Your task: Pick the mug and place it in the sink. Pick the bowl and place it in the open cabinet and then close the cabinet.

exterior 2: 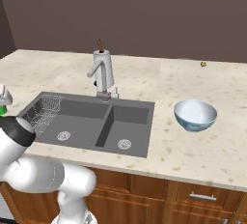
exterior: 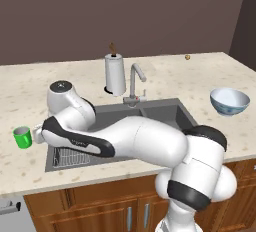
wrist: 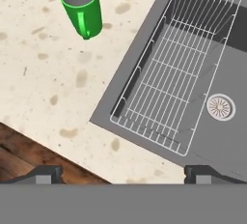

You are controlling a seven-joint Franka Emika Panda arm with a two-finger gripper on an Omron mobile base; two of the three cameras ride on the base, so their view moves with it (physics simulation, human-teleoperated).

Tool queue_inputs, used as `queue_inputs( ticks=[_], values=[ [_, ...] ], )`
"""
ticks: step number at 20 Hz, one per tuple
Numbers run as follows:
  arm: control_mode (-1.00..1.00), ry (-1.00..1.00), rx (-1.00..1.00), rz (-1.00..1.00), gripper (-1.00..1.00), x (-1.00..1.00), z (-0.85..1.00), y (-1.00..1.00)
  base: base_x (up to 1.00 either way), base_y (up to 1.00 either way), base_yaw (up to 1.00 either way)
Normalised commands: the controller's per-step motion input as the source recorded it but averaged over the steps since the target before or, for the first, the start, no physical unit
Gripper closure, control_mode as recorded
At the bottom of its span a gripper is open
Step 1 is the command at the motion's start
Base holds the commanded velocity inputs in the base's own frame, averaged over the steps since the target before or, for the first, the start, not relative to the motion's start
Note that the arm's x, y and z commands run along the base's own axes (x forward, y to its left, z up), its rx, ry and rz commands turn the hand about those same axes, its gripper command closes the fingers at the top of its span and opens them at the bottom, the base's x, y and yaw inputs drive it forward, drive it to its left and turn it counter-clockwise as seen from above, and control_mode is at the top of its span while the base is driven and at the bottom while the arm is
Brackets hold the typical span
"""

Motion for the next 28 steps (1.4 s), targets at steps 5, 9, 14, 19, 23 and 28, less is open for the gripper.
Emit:
queue_inputs(
  ticks=[5, 9, 14, 19, 23, 28],
  values=[
    [-1.0, 0.01, 0.0, 0.0, -1.0, 0.15, -0.15, 0.32, 0.0, 0.0, 0.0],
    [-1.0, 0.0, 0.0, 0.0, -1.0, 0.25, -0.16, 0.39, 0.0, 0.0, 0.0],
    [-1.0, 0.02, 0.0, 0.0, -1.0, 0.3, -0.11, 0.41, 0.0, 0.0, 0.0],
    [-1.0, 0.0, 0.0, 0.0, -1.0, 0.25, -0.1, 0.37, 0.0, 0.0, 0.0],
    [-1.0, 0.0, -0.01, 0.0, -1.0, 0.29, -0.09, 0.35, 0.0, 0.0, 0.0],
    [-1.0, 0.0, 0.0, 0.0, -1.0, 0.27, -0.09, 0.32, 0.0, 0.0, 0.0]
  ],
)
